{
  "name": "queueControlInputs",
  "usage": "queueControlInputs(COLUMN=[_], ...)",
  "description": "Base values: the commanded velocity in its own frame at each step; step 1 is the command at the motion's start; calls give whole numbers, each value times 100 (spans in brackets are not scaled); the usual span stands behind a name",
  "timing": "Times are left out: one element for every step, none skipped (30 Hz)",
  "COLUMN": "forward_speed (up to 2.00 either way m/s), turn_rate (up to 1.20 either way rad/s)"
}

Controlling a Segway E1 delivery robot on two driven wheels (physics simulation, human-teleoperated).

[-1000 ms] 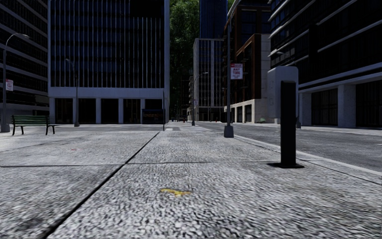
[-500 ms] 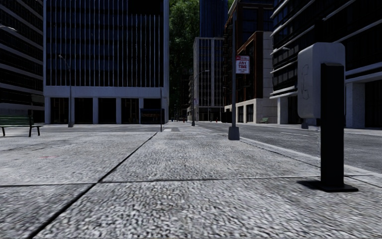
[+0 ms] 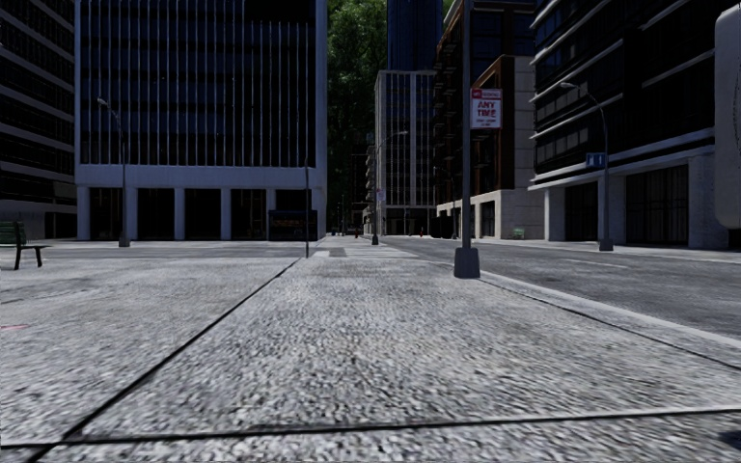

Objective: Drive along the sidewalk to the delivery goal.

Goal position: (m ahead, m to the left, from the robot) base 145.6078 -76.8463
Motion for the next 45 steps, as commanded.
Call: queueControlInputs(forward_speed=[200, 200, 200, 200, 200, 200, 200, 200, 200, 200, 200, 200, 200, 200, 200, 200, 200, 200, 200, 200, 200, 200, 200, 200, 200, 200, 200, 200, 200, 200, 200, 200, 200, 200, 200, 200, 200, 200, 200, 200, 200, 200, 200, 200, 200], turn_rate=[0, 0, 0, 0, 0, 0, 0, 0, 0, 0, 0, 0, 0, 0, 0, 0, 0, 0, 0, 0, 0, 0, 0, 0, 0, 0, 0, 0, 0, 0, 0, 0, 0, 0, 0, 0, 0, 0, 0, 0, 0, 0, 0, 0, 0])
